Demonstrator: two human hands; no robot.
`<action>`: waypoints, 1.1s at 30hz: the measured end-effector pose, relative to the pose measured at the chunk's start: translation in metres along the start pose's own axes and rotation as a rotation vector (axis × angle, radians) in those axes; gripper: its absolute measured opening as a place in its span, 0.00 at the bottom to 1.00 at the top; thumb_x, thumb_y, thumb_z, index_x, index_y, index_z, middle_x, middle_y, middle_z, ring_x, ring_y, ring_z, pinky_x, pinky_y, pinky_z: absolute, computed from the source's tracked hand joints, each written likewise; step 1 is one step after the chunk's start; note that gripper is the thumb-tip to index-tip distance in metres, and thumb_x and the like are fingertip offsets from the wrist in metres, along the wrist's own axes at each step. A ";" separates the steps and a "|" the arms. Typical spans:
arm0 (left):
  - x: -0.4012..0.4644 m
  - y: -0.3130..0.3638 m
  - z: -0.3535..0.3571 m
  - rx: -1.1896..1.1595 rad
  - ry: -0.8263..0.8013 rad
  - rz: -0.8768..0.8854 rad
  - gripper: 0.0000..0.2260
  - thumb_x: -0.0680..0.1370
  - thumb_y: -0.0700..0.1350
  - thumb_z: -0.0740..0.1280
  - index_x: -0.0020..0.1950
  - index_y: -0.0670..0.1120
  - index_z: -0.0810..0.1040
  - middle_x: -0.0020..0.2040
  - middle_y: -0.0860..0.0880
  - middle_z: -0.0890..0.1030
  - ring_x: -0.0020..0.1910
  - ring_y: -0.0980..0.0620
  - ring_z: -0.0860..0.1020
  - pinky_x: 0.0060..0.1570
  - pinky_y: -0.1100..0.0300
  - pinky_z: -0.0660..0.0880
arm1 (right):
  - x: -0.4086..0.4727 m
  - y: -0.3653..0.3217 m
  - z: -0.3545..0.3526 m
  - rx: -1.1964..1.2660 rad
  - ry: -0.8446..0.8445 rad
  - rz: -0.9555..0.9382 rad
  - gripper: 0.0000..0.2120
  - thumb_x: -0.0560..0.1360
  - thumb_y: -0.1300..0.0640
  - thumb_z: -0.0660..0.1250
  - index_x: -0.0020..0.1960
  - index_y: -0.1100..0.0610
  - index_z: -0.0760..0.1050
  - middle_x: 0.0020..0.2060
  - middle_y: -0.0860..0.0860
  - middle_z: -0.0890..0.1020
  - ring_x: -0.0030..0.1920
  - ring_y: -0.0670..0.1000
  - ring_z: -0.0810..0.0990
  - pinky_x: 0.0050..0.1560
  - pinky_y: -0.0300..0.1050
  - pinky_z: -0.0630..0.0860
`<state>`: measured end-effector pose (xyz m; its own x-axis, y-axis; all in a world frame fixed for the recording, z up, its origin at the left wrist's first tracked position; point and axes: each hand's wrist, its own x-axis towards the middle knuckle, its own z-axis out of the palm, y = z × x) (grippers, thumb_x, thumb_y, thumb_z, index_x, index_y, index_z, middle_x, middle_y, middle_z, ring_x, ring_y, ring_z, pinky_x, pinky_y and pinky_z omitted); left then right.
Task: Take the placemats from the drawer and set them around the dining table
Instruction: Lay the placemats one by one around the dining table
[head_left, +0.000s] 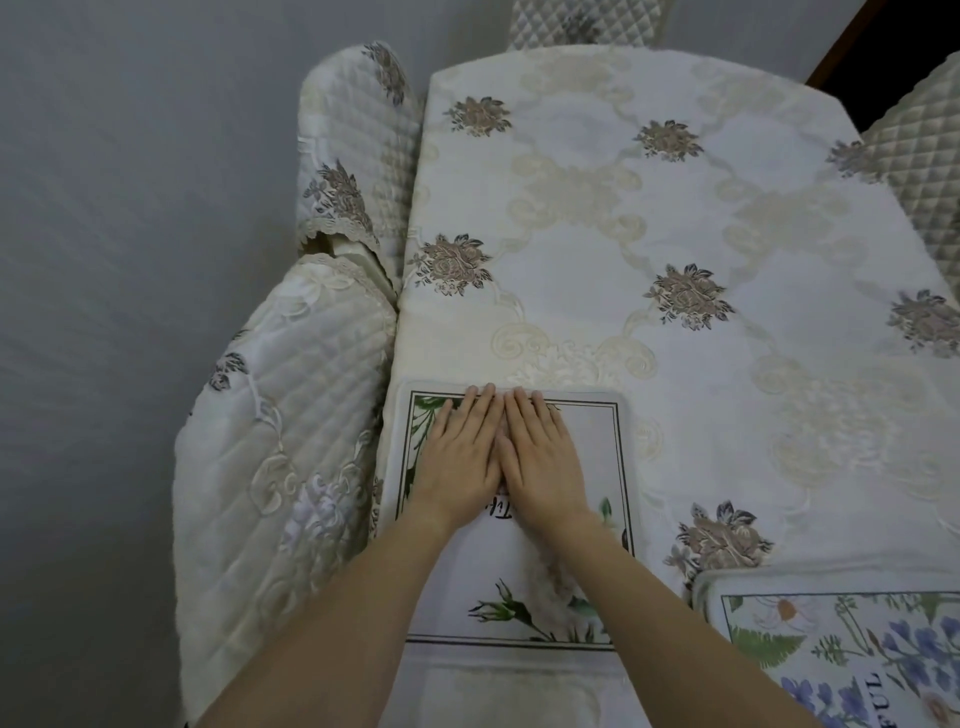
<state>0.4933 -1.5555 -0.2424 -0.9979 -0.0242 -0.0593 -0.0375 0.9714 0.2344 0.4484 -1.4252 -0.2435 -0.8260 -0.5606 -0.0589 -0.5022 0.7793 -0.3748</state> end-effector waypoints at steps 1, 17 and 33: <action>0.000 -0.001 0.001 -0.013 0.000 0.001 0.26 0.80 0.52 0.46 0.77 0.44 0.56 0.78 0.48 0.55 0.77 0.50 0.51 0.74 0.50 0.49 | 0.000 0.001 0.000 -0.005 -0.001 -0.001 0.29 0.81 0.44 0.37 0.78 0.55 0.48 0.77 0.48 0.48 0.77 0.47 0.41 0.76 0.44 0.39; -0.031 -0.043 -0.011 -0.060 0.053 -0.145 0.28 0.81 0.56 0.47 0.78 0.44 0.48 0.78 0.49 0.49 0.77 0.54 0.47 0.74 0.60 0.41 | -0.022 0.057 -0.027 -0.064 -0.007 0.068 0.29 0.82 0.45 0.42 0.79 0.54 0.43 0.78 0.47 0.46 0.77 0.43 0.39 0.76 0.43 0.39; -0.086 0.017 -0.025 -0.046 0.058 -0.039 0.26 0.83 0.52 0.43 0.78 0.41 0.49 0.78 0.45 0.50 0.77 0.50 0.48 0.74 0.52 0.47 | -0.079 -0.021 -0.032 0.091 0.052 0.040 0.29 0.81 0.44 0.41 0.78 0.57 0.48 0.76 0.49 0.50 0.77 0.48 0.45 0.76 0.45 0.43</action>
<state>0.5775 -1.5430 -0.2092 -0.9969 -0.0771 -0.0138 -0.0779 0.9576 0.2773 0.5161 -1.3885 -0.2009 -0.8583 -0.5124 -0.0278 -0.4455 0.7709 -0.4553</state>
